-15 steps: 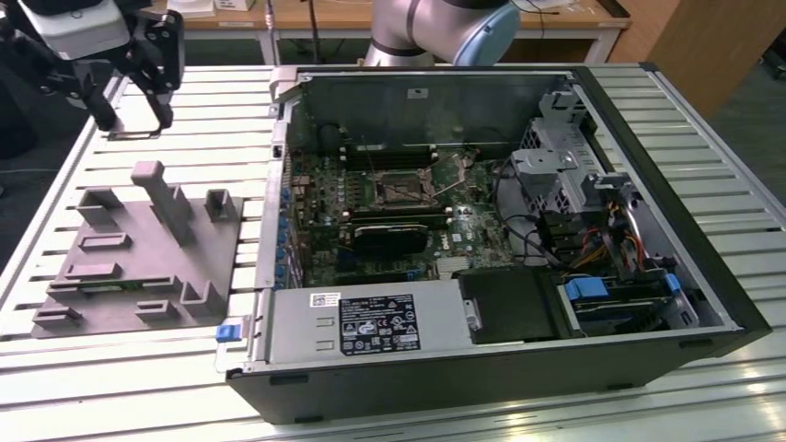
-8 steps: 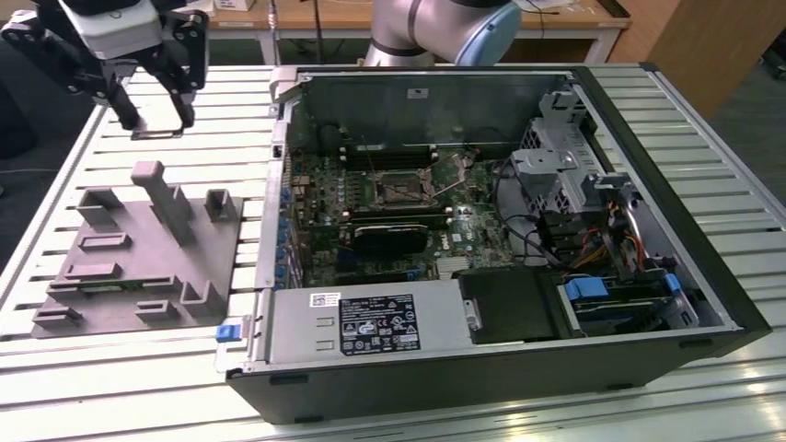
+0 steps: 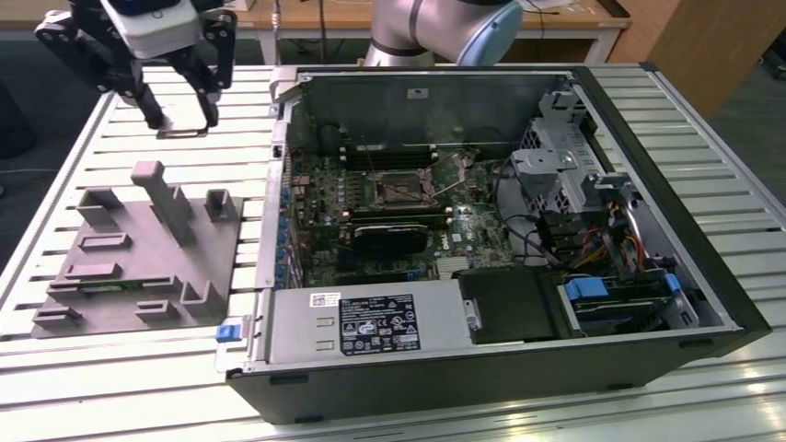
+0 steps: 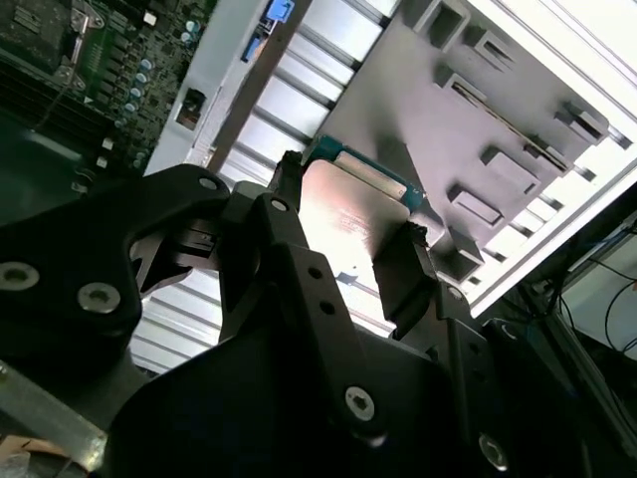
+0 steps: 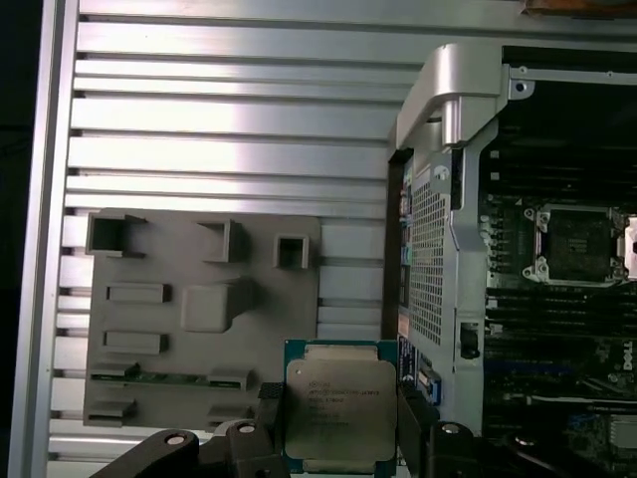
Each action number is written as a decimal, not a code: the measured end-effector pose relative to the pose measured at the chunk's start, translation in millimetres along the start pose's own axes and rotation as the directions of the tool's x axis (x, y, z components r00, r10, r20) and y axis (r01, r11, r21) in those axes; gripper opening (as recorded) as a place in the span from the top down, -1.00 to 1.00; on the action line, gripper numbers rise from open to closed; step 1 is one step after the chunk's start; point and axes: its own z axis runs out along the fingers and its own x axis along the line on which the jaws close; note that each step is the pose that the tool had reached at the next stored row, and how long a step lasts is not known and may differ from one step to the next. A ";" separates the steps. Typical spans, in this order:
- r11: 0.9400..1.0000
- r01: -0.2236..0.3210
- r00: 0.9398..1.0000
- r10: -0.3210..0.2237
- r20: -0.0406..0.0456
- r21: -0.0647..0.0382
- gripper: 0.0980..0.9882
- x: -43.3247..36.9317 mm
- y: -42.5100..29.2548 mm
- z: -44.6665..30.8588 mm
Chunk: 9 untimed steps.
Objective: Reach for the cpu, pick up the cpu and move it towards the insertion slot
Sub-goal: 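Pick up the cpu and move it towards the insertion slot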
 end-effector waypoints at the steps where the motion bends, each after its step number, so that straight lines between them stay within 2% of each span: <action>1: 1.000 0.000 1.000 0.000 0.000 0.000 0.00 -2.7 -0.1 0.0; 9: 1.000 0.000 1.000 0.000 0.000 0.000 0.00 -24.5 -0.5 0.0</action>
